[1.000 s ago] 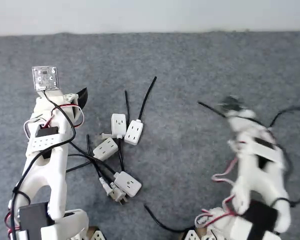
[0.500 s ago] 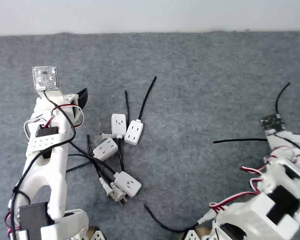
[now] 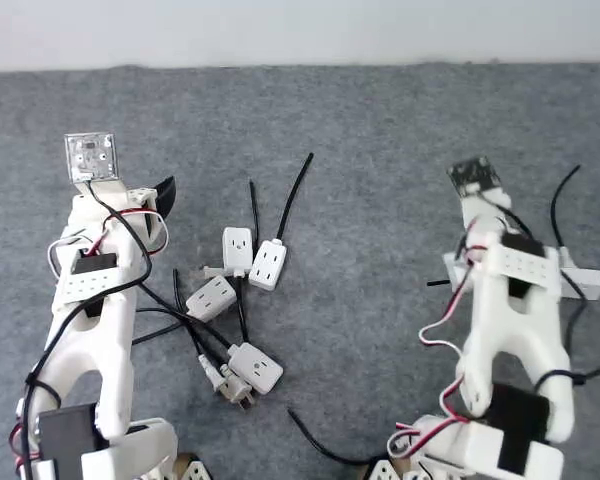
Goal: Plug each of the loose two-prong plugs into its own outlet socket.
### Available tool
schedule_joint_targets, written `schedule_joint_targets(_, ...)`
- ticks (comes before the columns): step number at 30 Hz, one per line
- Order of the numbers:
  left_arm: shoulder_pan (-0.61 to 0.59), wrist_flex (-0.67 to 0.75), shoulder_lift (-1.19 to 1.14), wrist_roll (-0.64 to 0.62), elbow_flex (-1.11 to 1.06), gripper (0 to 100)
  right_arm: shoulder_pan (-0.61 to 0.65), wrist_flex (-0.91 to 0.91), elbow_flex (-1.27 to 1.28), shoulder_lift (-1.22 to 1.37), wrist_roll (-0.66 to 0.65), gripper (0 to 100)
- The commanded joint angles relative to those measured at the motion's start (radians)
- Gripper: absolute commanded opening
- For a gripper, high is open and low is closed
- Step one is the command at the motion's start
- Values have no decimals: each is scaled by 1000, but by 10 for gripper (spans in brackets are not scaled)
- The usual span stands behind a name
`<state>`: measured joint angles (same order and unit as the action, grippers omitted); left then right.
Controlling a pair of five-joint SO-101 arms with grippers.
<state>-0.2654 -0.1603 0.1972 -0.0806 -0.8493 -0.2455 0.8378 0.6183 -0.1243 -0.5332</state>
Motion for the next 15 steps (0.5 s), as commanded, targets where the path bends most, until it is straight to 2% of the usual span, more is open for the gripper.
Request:
schedule_joint_targets(1,5,23,5,14,41,307,73,91,-152,-62,236,147)
schedule_joint_targets(5,5,23,5,14,41,307,127,260,-287,-54,348,147)
schedule_joint_targets(8,17,23,5,15,41,307,188,369,-365,-62,348,147)
schedule_joint_targets(15,83,21,5,120,31,307,289,492,-543,-65,356,147)
